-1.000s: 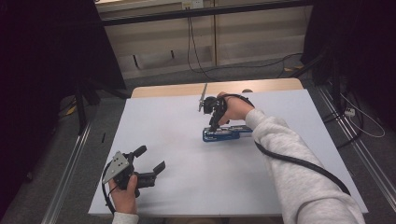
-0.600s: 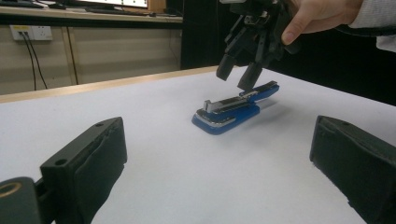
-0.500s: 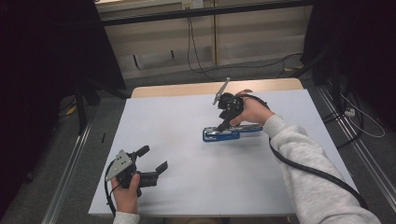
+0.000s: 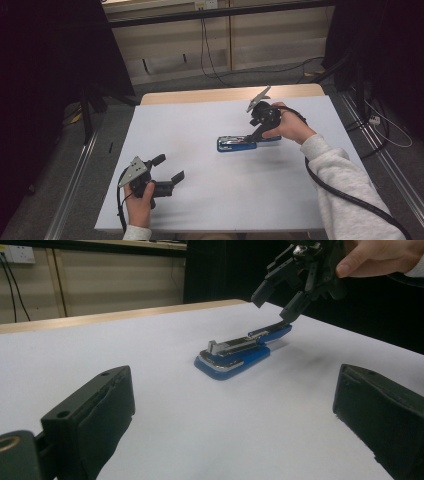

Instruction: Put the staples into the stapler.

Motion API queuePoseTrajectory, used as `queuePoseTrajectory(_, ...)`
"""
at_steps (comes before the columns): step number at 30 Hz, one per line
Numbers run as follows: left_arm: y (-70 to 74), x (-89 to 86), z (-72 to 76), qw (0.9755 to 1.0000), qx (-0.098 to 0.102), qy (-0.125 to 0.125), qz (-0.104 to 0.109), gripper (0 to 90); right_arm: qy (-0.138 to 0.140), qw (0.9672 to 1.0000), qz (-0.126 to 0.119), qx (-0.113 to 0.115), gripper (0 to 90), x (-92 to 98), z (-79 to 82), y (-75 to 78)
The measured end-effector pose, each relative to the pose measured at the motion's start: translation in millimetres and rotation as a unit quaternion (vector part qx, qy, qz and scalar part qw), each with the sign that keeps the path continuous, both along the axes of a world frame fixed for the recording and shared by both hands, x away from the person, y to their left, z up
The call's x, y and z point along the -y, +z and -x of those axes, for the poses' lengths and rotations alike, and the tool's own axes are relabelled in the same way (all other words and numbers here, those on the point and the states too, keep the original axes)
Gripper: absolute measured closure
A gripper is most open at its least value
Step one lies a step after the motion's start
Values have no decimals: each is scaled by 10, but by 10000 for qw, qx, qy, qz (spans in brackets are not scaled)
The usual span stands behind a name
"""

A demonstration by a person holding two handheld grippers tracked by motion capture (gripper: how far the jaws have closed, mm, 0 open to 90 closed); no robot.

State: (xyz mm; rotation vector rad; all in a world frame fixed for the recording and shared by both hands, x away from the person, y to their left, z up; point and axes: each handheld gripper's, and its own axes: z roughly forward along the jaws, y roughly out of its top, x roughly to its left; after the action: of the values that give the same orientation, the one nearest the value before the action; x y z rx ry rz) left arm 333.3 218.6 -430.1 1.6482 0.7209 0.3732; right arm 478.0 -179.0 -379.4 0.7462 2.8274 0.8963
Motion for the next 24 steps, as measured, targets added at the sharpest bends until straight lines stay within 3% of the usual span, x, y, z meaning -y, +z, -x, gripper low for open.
queuePoseTrajectory(9,1,77,-49,9998,-161,-110,-57,31,-294,9995,-44,125,165,208,124,17)
queuePoseTrajectory(24,15,221,-109,9991,-318,-257,-56,24,-653,9974,-181,253,145,487,331,-102)
